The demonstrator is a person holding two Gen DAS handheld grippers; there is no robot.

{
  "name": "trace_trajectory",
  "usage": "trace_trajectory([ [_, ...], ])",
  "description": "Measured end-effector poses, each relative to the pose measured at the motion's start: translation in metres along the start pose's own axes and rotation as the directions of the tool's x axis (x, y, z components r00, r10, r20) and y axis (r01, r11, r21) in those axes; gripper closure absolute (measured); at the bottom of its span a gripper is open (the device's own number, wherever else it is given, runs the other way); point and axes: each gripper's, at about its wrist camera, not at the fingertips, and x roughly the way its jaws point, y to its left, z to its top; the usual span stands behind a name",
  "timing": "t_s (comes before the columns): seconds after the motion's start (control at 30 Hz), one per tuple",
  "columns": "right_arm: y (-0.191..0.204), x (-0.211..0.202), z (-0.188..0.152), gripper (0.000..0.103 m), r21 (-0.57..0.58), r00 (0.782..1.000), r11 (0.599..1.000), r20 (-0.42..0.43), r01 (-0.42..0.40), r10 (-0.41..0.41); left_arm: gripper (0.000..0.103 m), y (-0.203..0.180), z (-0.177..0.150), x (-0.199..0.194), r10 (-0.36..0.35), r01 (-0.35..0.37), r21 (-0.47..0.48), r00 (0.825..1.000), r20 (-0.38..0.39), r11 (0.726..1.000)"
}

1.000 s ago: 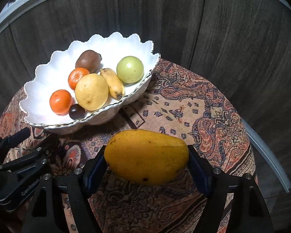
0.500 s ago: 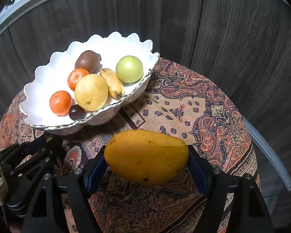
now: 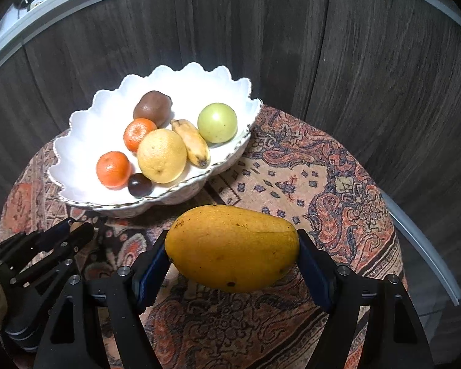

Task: Organize fruits
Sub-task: 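Lower the left tool onto the small brown nut and close on it, then carry the brown nut with the left tool while the right carries the mango over the bowl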

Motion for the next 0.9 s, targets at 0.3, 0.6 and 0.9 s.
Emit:
trace_trajectory([
  [0.3, 0.011, -0.021, 0.002, 0.025, -0.022, 0.999, 1.0, 0.035, -0.018, 0.019, 0.08, 0.012, 0.0, -0.03, 0.016, -0.016, -0.009, 1.0, 0.018, 1.0],
  [0.6, 0.017, -0.036, 0.016, 0.025, -0.033, 0.997, 0.999, 0.075, -0.03, 0.032, 0.08, 0.018, 0.025, -0.05, 0.024, -0.023, -0.004, 0.997, 0.07, 1.0],
  [0.9, 0.016, -0.037, 0.045, 0.025, -0.033, 0.992, 0.999, 0.122, -0.016, 0.02, 0.08, 0.018, 0.06, -0.051, 0.018, -0.019, 0.005, 0.993, 0.113, 1.0],
])
